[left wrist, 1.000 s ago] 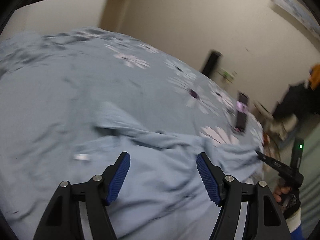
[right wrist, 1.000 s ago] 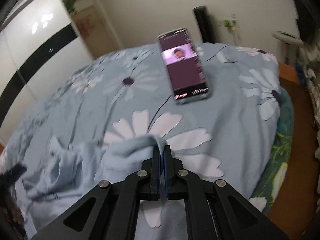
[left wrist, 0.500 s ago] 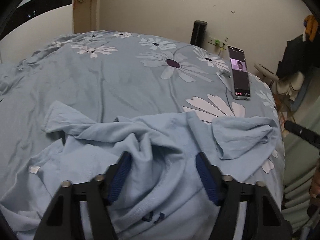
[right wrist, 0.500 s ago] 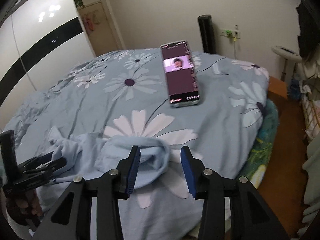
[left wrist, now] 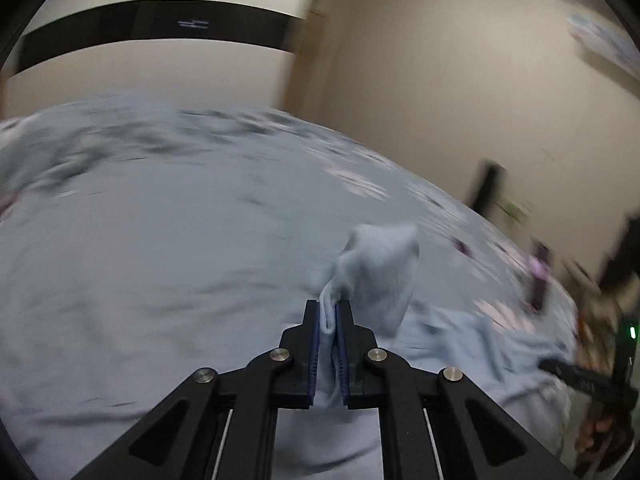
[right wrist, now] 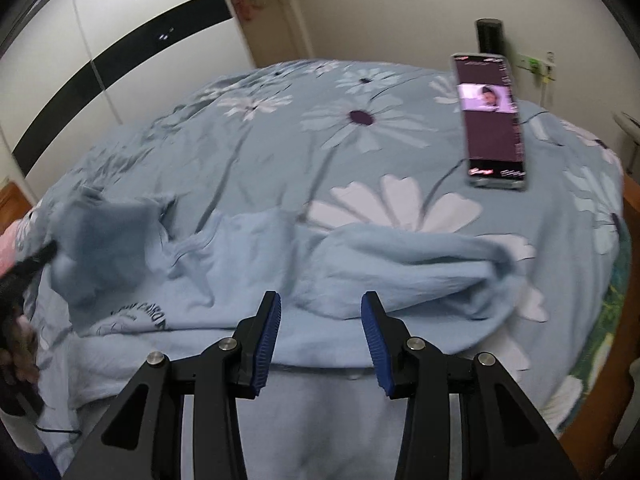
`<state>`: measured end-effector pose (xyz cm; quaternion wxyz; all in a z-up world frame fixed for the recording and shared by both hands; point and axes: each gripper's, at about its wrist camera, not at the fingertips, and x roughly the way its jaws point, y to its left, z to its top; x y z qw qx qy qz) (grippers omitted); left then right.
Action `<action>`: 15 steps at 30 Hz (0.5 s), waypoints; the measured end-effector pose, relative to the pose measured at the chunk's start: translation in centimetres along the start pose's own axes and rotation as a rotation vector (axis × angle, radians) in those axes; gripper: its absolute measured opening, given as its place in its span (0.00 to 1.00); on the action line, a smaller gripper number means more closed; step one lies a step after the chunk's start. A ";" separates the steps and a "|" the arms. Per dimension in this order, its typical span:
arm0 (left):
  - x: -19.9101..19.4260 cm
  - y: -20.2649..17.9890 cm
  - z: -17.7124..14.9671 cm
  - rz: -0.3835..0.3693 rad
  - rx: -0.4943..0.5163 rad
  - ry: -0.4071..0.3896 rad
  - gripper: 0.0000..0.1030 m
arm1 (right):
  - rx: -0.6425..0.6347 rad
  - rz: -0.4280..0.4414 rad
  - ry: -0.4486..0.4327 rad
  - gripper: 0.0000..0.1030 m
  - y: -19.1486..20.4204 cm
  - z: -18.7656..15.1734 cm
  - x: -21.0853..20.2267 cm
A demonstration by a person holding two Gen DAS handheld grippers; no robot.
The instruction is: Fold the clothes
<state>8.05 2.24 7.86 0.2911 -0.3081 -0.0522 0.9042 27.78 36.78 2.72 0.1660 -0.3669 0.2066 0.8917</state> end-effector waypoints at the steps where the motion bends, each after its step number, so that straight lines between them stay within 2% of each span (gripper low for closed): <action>1: -1.1 2.1 -0.2 0.038 -0.039 -0.016 0.09 | -0.003 0.007 0.010 0.42 0.3 -0.1 0.4; 2: -2.1 4.1 -0.7 0.084 -0.076 -0.030 0.02 | -0.007 0.015 0.020 0.42 0.6 -0.3 0.8; 4: -3.8 7.5 -1.8 0.220 -0.118 -0.050 0.00 | -0.015 0.027 0.037 0.42 1.2 -0.6 1.5; 5: -4.3 9.3 -2.5 0.265 -0.148 -0.040 0.00 | -0.020 0.032 0.044 0.42 1.5 -0.7 1.8; 6: -4.7 11.1 -3.3 0.272 -0.198 -0.021 0.00 | -0.026 0.037 0.050 0.42 1.7 -0.7 2.0; 8: -5.1 13.5 -4.5 0.271 -0.264 0.021 0.00 | -0.037 0.047 0.062 0.42 2.2 -0.8 2.5; 10: -5.0 14.0 -4.9 0.268 -0.270 0.047 0.00 | -0.052 0.050 0.066 0.42 2.7 -0.5 2.8; 15: -2.9 11.5 -3.3 0.130 -0.211 0.089 0.02 | -0.087 0.071 0.052 0.42 3.7 2.1 3.5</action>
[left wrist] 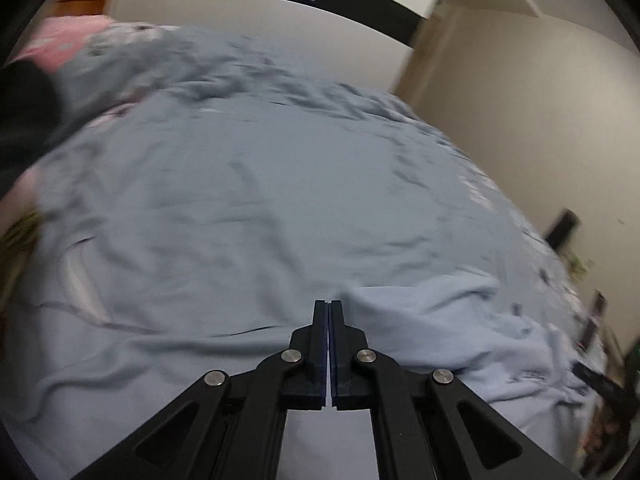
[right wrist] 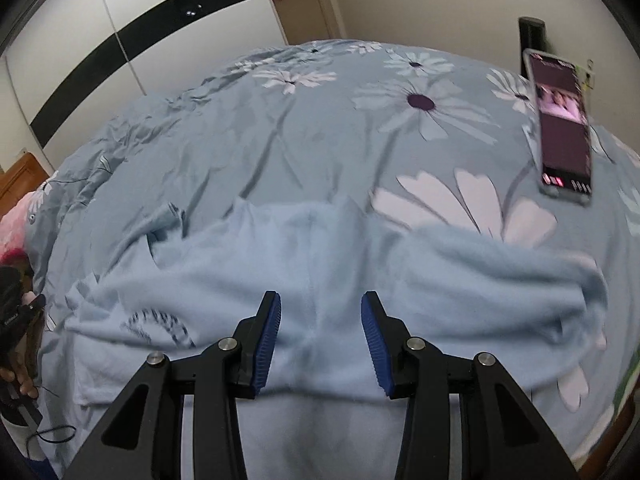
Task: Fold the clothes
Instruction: 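Lift the shirt with both tools and lay it flat on the bed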
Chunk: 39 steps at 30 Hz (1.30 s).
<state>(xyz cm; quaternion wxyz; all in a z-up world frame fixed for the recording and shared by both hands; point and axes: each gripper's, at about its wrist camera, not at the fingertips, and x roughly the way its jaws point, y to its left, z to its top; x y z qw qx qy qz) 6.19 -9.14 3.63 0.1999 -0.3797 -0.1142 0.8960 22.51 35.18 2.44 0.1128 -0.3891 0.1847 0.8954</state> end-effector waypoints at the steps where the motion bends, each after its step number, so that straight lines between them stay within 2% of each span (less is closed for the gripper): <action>1: 0.7 -1.1 0.2 -0.021 0.025 0.017 0.03 | -0.012 -0.004 -0.001 0.42 0.0 0.8 0.3; 2: 1.6 -2.2 0.5 -0.039 0.052 0.037 0.10 | -0.020 -0.013 0.000 0.43 -0.1 1.4 0.7; 5: 4.9 -5.2 1.1 -0.080 0.125 0.111 0.61 | -0.020 -0.035 0.020 0.46 -0.6 3.0 2.2; 6: 5.9 -6.0 1.3 -0.092 0.143 0.129 0.63 | -0.013 -0.039 0.032 0.46 -0.9 3.3 2.8; 11: 10.5 -10.4 1.0 -0.123 0.299 0.250 0.63 | 0.045 -0.052 0.099 0.46 -2.6 3.7 5.5; 15: 12.6 -12.6 -1.2 -0.077 0.423 0.334 0.63 | 0.069 -0.026 0.108 0.46 -3.3 3.3 6.0; 17: 12.7 -12.6 -1.9 -0.059 0.444 0.343 0.62 | 0.067 -0.015 0.102 0.46 -3.3 3.1 5.9; 20: 12.3 -11.9 -2.3 -0.052 0.421 0.350 0.59 | 0.055 0.002 0.103 0.44 -2.9 2.8 5.9; 21: 12.1 -11.5 -2.4 -0.048 0.408 0.351 0.52 | 0.046 -0.001 0.106 0.40 -2.7 2.7 6.0; 22: 11.9 -11.3 -2.5 -0.044 0.398 0.352 0.48 | 0.033 -0.008 0.109 0.24 -2.5 2.6 6.1; 23: 11.7 -11.2 -2.8 -0.044 0.395 0.354 0.36 | 0.021 -0.014 0.113 0.08 -2.2 2.6 6.2; 25: 11.2 -11.2 -3.4 -0.047 0.397 0.353 0.11 | -0.003 -0.032 0.114 0.05 -1.7 2.5 6.1; 28: 9.7 -11.6 -3.5 -0.020 0.426 0.298 0.06 | 0.007 -0.010 0.082 0.03 -1.5 2.8 5.1; 32: 5.8 -11.4 -1.8 -0.052 0.388 0.173 0.06 | 0.039 0.050 -0.030 0.02 -1.4 4.6 1.3; 35: 1.6 -11.5 0.2 -0.075 0.369 0.060 0.05 | 0.014 0.092 -0.126 0.02 -0.2 6.6 -2.5; 39: -5.5 -12.4 2.6 -0.068 0.396 -0.145 0.05 | -0.034 0.131 -0.258 0.02 2.1 9.0 -7.2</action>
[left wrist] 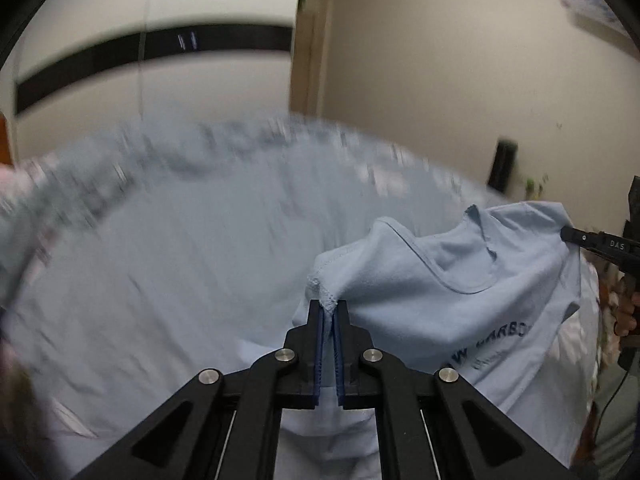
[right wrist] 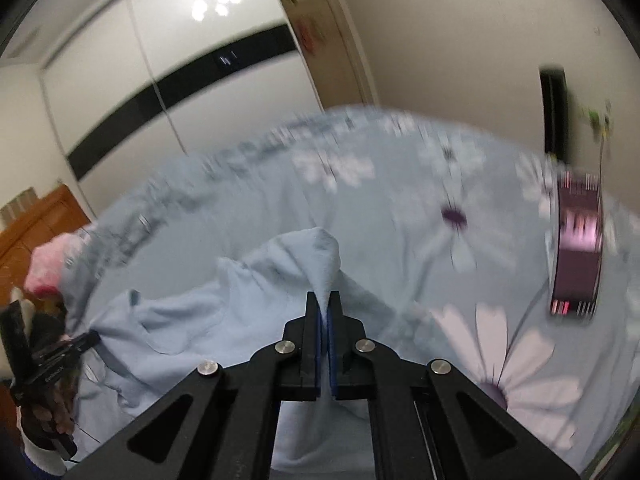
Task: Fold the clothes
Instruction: 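Lift the shirt with both tools and lay it flat on the bed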
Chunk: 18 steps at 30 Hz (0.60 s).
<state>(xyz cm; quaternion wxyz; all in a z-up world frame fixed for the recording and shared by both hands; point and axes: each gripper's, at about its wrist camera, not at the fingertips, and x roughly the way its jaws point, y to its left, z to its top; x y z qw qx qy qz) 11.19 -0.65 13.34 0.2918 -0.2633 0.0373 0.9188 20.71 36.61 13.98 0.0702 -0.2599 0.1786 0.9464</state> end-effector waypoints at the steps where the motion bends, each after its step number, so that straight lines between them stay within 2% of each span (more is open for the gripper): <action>1: -1.8 0.0 0.8 0.007 0.008 -0.042 0.05 | -0.004 0.016 -0.029 0.02 0.5 0.7 -1.0; 5: -9.2 -0.7 3.0 0.045 0.054 -0.199 0.05 | -0.012 0.083 -0.131 0.02 2.1 2.3 -5.2; 9: -16.6 -2.1 3.7 0.068 0.112 -0.334 0.05 | -0.059 0.131 -0.239 0.02 4.3 2.6 -10.5; 13: -23.4 -3.2 5.4 0.088 0.164 -0.443 0.05 | -0.114 0.172 -0.337 0.02 6.5 4.1 -15.7; 16: -26.2 -3.0 7.2 0.118 0.189 -0.482 0.05 | -0.153 0.201 -0.396 0.02 8.3 6.4 -18.7; 18: -26.6 -2.2 8.4 0.144 0.198 -0.479 0.06 | -0.175 0.203 -0.396 0.02 9.6 7.7 -18.7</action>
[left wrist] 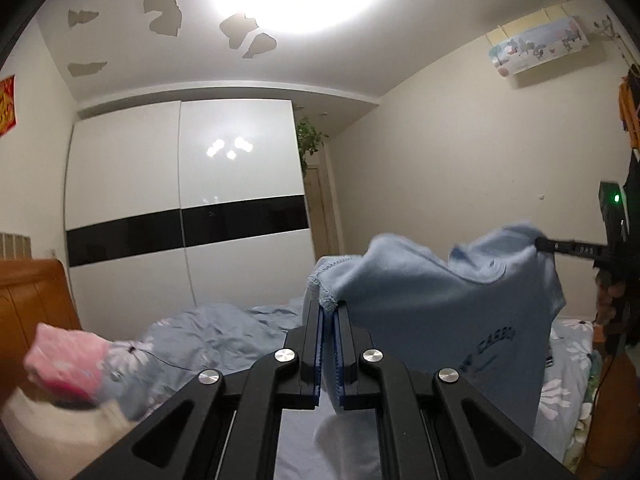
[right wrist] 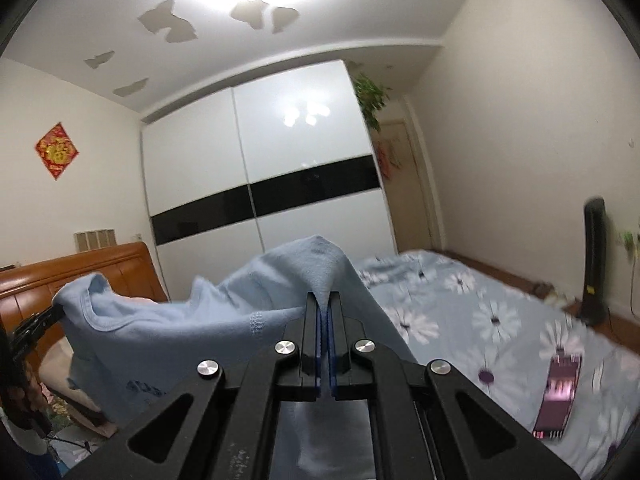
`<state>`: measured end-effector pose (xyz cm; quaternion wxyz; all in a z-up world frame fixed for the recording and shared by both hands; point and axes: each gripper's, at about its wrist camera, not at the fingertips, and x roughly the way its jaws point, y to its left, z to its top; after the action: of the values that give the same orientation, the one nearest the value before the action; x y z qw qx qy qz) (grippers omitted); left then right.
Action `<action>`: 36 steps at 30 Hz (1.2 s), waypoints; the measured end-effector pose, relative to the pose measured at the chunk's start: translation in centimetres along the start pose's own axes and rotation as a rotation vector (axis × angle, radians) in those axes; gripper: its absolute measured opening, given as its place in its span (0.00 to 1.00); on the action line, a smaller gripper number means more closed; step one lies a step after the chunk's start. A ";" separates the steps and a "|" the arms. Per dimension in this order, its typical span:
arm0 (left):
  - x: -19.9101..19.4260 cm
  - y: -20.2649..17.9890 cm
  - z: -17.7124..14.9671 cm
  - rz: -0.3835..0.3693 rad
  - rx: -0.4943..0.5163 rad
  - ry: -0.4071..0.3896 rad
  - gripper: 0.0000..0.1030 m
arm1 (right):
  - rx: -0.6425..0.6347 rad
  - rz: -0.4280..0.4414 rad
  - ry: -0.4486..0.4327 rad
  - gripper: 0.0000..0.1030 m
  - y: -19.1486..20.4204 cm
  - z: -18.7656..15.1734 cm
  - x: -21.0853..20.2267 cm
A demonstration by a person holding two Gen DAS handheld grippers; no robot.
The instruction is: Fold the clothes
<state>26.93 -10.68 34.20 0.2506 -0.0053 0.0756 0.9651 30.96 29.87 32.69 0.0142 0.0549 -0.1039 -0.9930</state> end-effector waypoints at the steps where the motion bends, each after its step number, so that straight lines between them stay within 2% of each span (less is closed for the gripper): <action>1: 0.7 0.4 0.0 0.013 0.006 0.014 0.06 | -0.013 -0.004 0.012 0.02 0.5 0.3 1.1; 3: 3.6 1.4 -1.3 0.044 0.016 0.085 0.07 | -0.038 -0.011 0.036 0.02 1.4 0.9 3.2; 6: 9.7 3.3 -6.0 0.072 -0.008 0.230 0.07 | -0.053 -0.042 0.142 0.02 1.9 -1.3 8.6; 11: 20.9 6.4 -16.6 0.126 -0.111 0.484 0.06 | -0.029 -0.088 0.395 0.02 1.0 -9.7 20.0; 14: 26.0 6.6 -21.7 0.154 -0.120 0.601 0.06 | -0.014 -0.124 0.508 0.02 0.1 -14.5 25.0; 18: 29.5 6.1 -24.3 0.172 -0.138 0.646 0.06 | -0.022 -0.161 0.555 0.02 -0.9 -17.4 29.5; 22: 32.6 6.1 -25.9 0.206 -0.180 0.648 0.06 | 0.003 -0.179 0.506 0.03 -1.6 -18.2 31.4; 28: 36.2 7.1 -31.7 0.215 -0.262 0.779 0.06 | -0.003 -0.206 0.669 0.03 -3.2 -23.3 35.0; 32: 36.4 6.7 -32.9 0.224 -0.263 0.811 0.08 | -0.013 -0.219 0.737 0.03 -3.8 -25.6 34.9; 36: 35.8 6.4 -32.8 0.220 -0.269 0.817 0.10 | -0.005 -0.217 0.756 0.05 -4.3 -25.8 34.6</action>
<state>-8.39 -3.74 1.00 0.0932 -0.4106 0.0423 0.9060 -0.61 27.39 3.03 -0.0533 0.4275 -0.0825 -0.8987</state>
